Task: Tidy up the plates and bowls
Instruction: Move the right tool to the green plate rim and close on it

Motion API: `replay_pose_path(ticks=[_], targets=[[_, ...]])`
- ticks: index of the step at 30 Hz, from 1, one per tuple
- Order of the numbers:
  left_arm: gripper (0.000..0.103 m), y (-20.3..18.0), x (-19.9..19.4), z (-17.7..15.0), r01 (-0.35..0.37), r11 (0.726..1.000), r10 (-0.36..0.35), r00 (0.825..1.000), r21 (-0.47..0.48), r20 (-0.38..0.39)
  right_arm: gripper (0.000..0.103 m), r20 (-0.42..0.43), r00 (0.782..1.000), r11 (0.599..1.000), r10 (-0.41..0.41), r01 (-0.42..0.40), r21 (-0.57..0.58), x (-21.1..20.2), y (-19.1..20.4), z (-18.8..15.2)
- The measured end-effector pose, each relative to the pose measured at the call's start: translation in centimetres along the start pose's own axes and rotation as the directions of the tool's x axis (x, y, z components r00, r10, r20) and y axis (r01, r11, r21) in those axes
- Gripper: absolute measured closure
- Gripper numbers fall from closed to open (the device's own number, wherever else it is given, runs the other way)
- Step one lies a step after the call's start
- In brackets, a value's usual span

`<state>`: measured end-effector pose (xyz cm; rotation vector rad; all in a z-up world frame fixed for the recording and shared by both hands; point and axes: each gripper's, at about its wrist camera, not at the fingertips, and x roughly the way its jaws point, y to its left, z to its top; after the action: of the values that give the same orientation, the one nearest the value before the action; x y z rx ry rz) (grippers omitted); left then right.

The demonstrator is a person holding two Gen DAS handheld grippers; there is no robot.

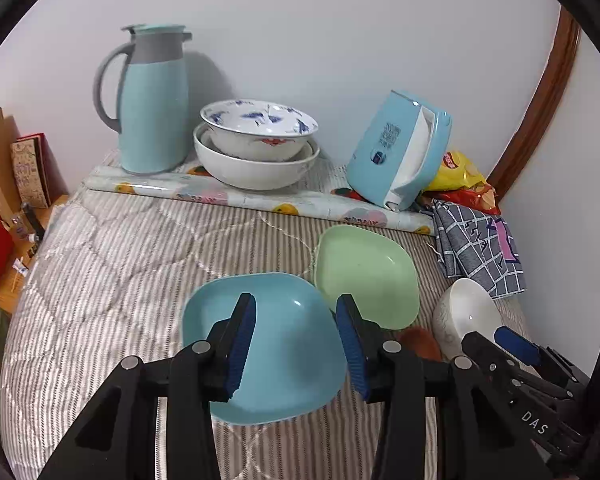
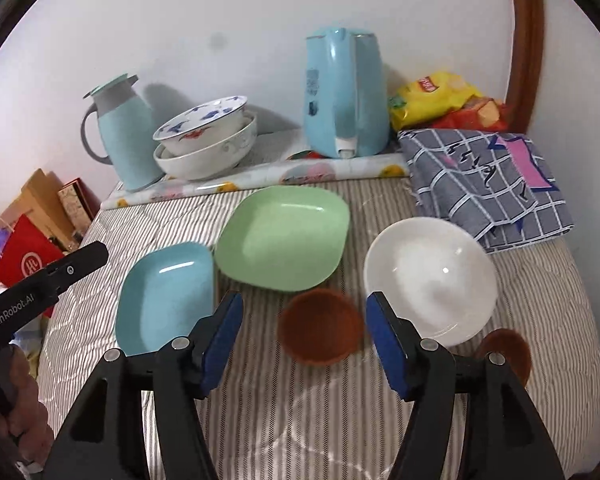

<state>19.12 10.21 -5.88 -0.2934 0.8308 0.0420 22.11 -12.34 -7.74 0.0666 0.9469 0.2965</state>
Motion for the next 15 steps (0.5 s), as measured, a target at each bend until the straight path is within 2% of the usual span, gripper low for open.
replay_pose_path(ticks=[3, 15], targets=[[0.063, -0.5, 0.9, 0.4, -0.004, 1.0, 0.004, 1.0, 0.01, -0.017, 0.04, -0.008, 1.0, 1.0, 0.006, -0.006, 0.017, 0.3, -0.6, 0.6], [0.063, -1.1, 4.9, 1.7, -0.018, 0.999, 0.02, 0.998, 0.037, -0.062, 0.04, -0.012, 0.998, 0.998, -0.058, 0.058, 0.021, 4.0, -1.6, 3.4]])
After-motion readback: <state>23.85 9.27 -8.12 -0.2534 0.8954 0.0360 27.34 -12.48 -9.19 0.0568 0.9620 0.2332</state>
